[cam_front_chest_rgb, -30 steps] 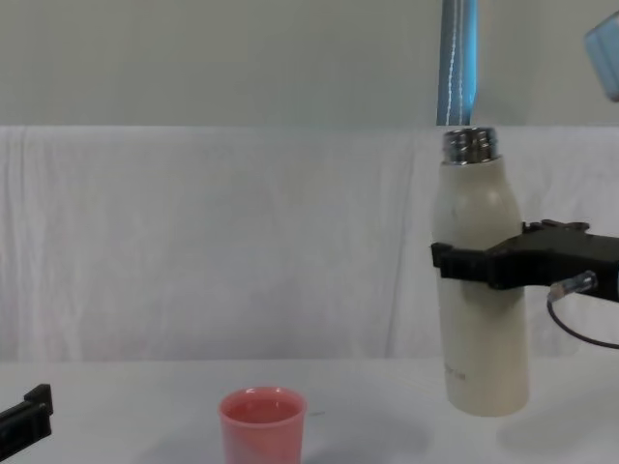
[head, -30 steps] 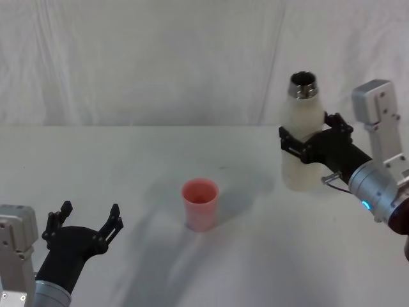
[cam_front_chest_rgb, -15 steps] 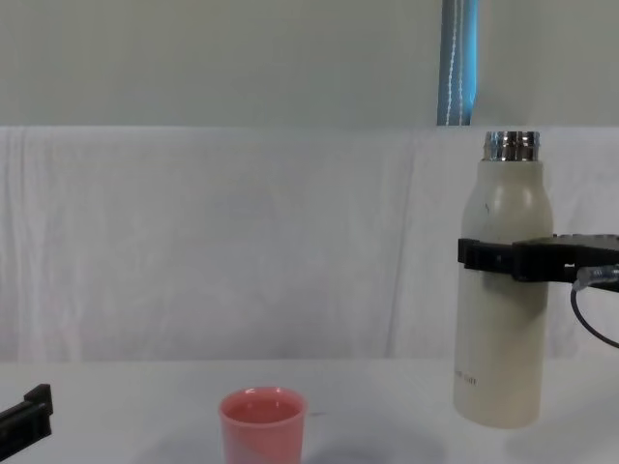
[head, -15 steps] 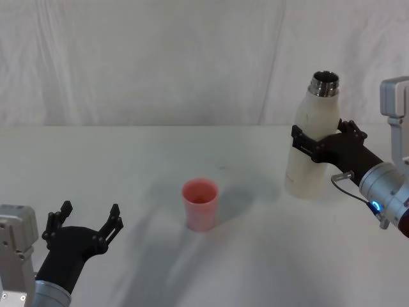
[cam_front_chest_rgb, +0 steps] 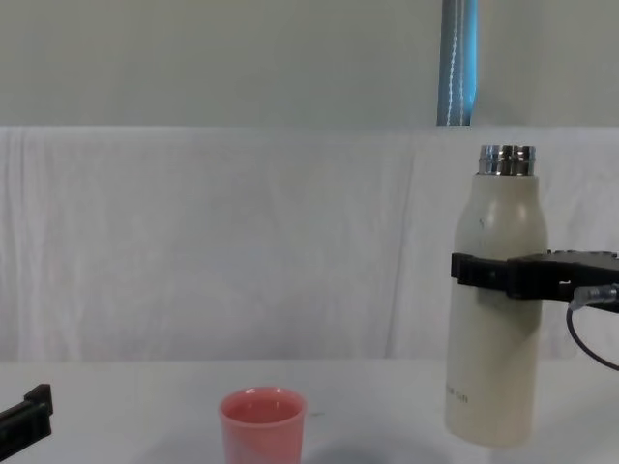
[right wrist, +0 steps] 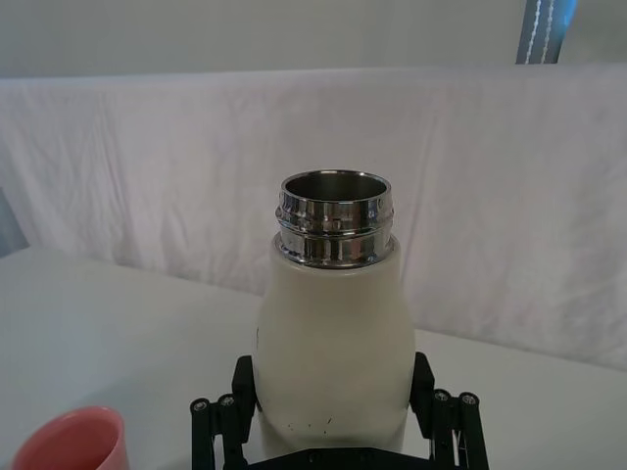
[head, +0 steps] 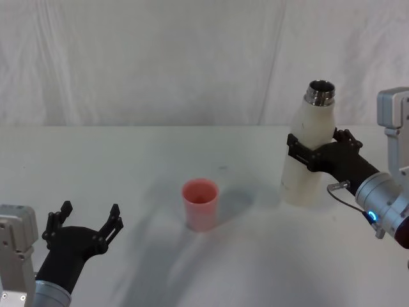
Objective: Grasp the thermos with one hand and pour water into the cup lid.
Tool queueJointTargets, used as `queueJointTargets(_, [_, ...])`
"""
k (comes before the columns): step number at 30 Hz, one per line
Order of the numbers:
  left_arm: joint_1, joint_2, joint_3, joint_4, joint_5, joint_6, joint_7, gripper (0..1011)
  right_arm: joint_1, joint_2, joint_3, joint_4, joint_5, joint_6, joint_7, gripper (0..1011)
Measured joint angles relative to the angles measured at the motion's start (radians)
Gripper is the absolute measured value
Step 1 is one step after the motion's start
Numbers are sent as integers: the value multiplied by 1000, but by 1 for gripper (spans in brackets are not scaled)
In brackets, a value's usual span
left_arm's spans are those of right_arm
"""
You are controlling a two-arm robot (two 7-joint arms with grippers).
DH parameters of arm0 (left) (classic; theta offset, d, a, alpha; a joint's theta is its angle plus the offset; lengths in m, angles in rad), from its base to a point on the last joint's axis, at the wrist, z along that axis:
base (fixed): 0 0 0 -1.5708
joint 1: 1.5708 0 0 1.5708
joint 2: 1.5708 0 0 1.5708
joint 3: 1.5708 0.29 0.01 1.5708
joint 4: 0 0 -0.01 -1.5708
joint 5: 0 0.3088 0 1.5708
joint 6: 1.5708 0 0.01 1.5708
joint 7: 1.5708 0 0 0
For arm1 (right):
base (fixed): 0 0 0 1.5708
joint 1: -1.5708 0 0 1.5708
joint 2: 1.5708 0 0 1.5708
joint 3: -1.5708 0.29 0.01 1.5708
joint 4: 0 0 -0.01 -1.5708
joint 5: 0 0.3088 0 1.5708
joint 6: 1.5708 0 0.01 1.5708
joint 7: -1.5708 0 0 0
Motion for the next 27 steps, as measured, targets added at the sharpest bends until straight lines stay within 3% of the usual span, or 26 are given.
queueJointTargets(12, [0,0,0,0,0,0,0,1001,8,13,-37,55,1,-47,0,951])
queueJointTargets(27, [0,0,0,0,0,0,0,1001,37,-7,-66,113,14,-72,-4,951])
